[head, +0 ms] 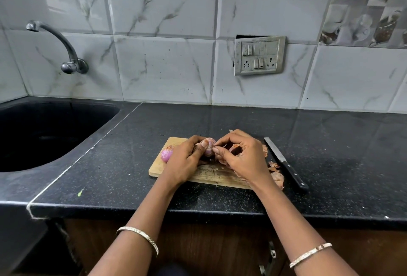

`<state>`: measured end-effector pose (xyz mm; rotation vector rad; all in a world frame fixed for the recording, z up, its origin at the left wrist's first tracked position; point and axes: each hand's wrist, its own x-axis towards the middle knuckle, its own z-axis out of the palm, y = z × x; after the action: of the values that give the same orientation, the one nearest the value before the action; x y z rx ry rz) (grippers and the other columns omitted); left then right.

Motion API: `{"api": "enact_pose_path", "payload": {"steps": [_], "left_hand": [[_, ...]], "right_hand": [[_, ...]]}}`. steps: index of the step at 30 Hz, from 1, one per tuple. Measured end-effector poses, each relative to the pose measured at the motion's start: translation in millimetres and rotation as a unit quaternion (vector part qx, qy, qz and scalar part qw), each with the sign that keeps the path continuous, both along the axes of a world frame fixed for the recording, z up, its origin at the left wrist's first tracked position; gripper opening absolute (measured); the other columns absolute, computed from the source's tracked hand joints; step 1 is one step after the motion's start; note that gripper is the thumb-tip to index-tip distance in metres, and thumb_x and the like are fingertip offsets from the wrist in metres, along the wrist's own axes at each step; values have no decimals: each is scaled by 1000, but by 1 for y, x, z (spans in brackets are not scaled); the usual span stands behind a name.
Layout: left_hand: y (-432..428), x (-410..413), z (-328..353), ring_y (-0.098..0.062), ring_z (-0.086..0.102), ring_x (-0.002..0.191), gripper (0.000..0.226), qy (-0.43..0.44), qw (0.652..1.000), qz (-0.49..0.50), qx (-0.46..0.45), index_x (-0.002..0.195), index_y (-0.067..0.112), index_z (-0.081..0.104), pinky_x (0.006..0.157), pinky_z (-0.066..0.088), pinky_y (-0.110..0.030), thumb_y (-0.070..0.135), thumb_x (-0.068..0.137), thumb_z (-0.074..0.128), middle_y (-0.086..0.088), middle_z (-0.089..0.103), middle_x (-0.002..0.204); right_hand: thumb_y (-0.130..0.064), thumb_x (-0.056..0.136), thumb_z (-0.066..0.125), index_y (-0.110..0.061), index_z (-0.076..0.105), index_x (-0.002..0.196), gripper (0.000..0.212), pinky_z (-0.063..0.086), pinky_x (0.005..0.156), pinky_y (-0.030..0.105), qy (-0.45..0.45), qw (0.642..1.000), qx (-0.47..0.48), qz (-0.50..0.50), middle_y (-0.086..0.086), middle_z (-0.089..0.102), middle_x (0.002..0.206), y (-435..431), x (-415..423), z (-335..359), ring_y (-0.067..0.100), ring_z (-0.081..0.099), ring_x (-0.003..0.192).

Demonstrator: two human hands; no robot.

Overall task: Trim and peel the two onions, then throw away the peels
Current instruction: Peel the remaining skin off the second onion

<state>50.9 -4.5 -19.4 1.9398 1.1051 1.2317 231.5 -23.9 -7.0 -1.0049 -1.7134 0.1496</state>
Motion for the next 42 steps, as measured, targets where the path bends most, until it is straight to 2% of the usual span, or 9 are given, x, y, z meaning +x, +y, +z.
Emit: {"api": "enact_pose_path", "payload": {"steps": [4, 7, 11, 16, 22, 27, 32, 37, 42], "left_hand": [[1, 0, 0, -14, 69, 101, 25, 9, 1000, 9, 13, 118, 10, 65, 89, 53, -30, 25, 106, 49, -2, 74, 106], [1, 0, 0, -14, 69, 101, 25, 5, 1000, 5, 12, 119, 11, 66, 91, 55, -31, 25, 106, 50, -2, 74, 107], [1, -1, -1, -12, 71, 99, 26, -6, 1000, -9, 6, 119, 12, 65, 91, 57, -34, 29, 105, 51, -1, 76, 104], [1, -1, 0, -11, 72, 97, 28, -9, 1000, -15, -3, 118, 13, 66, 90, 57, -34, 34, 103, 53, -1, 77, 103], [0, 0, 1, 1, 70, 90, 24, -25, 999, -26, -12, 117, 13, 66, 82, 52, -16, 27, 103, 54, -1, 77, 99], [1, -1, -1, -9, 73, 98, 25, -40, 998, -36, -32, 117, 18, 67, 91, 56, -30, 33, 103, 54, -1, 78, 99], [-1, 0, 2, -3, 71, 95, 34, -35, 998, -34, -28, 117, 15, 67, 90, 54, -26, 40, 99, 53, 2, 77, 103], [1, -1, -1, -16, 73, 99, 39, -60, 996, -43, -48, 115, 19, 67, 95, 57, -46, 46, 92, 53, -1, 77, 103], [-1, 0, 0, -14, 74, 98, 36, -66, 996, -48, -47, 115, 18, 66, 95, 58, -42, 45, 93, 56, -3, 78, 99]], "right_hand": [[-10, 73, 85, -19, 75, 75, 14, 44, 72, 5, -42, 999, 4, 9, -8, 69, 79, -3, -2, 1, 7, 63, 70], [-5, 78, 78, -16, 72, 89, 17, 48, 64, 12, -4, 1000, -11, 11, -8, 70, 82, -4, -1, 3, 7, 65, 75], [-19, 83, 79, -25, 71, 113, 31, 55, 73, 23, -14, 999, -42, 32, -8, 68, 97, -2, 0, 4, 9, 67, 86], [-20, 81, 83, -26, 76, 100, 22, 54, 76, 26, -2, 998, -56, 34, -15, 66, 97, 0, 0, 5, 5, 64, 87], [-22, 77, 86, -31, 77, 94, 22, 55, 75, 34, 14, 999, -46, 21, -15, 70, 91, -2, 0, 5, 13, 66, 88], [-8, 77, 85, -20, 77, 82, 15, 49, 64, 13, 48, 997, -51, 34, -9, 70, 86, -4, -1, 6, 4, 66, 74], [-7, 77, 83, -16, 74, 78, 13, 50, 65, 17, 30, 992, -119, 16, -8, 71, 76, -1, 3, 4, 5, 66, 69], [5, 81, 67, -14, 71, 89, 21, 49, 64, 10, 59, 991, -122, -9, -3, 72, 82, -1, 2, 3, -2, 66, 71], [-27, 88, 78, -19, 75, 94, 11, 52, 66, 15, 71, 988, -136, 34, -5, 76, 83, -2, 0, 3, 5, 72, 74]]}}
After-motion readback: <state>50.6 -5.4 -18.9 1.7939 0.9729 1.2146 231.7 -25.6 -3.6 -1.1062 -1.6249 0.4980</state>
